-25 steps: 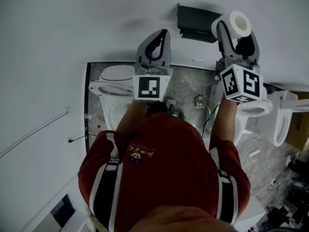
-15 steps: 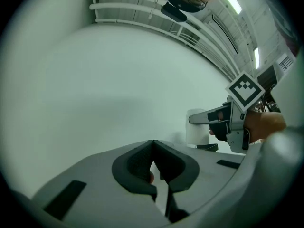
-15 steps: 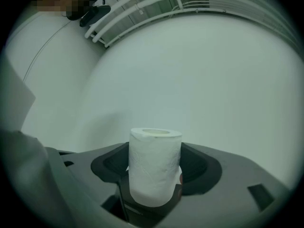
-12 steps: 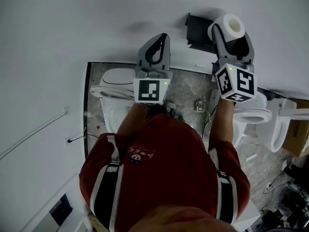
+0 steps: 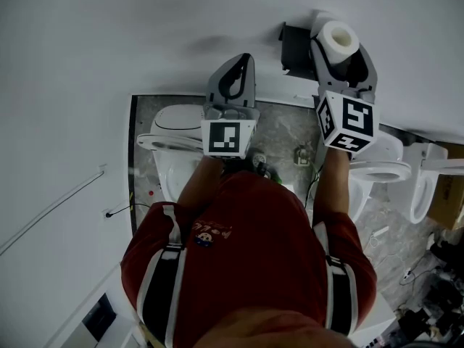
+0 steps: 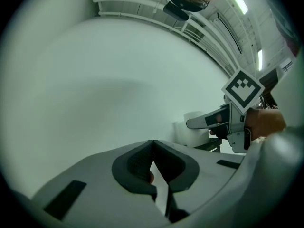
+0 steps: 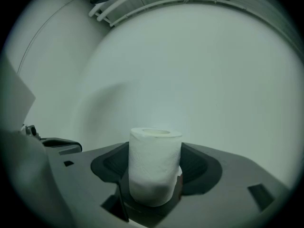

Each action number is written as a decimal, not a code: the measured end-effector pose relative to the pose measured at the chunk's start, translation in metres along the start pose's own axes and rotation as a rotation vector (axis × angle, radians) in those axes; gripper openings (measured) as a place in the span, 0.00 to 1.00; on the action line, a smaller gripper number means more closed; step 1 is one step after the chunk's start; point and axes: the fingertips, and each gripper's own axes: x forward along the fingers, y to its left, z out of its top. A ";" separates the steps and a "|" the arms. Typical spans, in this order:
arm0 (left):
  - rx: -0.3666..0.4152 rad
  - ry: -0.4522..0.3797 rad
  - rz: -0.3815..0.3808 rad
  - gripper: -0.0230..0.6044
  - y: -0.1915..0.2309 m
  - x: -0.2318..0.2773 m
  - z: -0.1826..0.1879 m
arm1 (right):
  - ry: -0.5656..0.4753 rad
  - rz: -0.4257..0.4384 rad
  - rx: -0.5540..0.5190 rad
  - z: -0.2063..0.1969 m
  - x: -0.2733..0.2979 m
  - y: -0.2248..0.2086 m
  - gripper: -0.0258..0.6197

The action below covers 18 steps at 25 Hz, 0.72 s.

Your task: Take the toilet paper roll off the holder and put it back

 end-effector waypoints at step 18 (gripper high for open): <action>0.022 0.010 -0.013 0.07 -0.009 -0.006 0.002 | -0.072 -0.016 0.034 0.013 -0.019 -0.013 0.63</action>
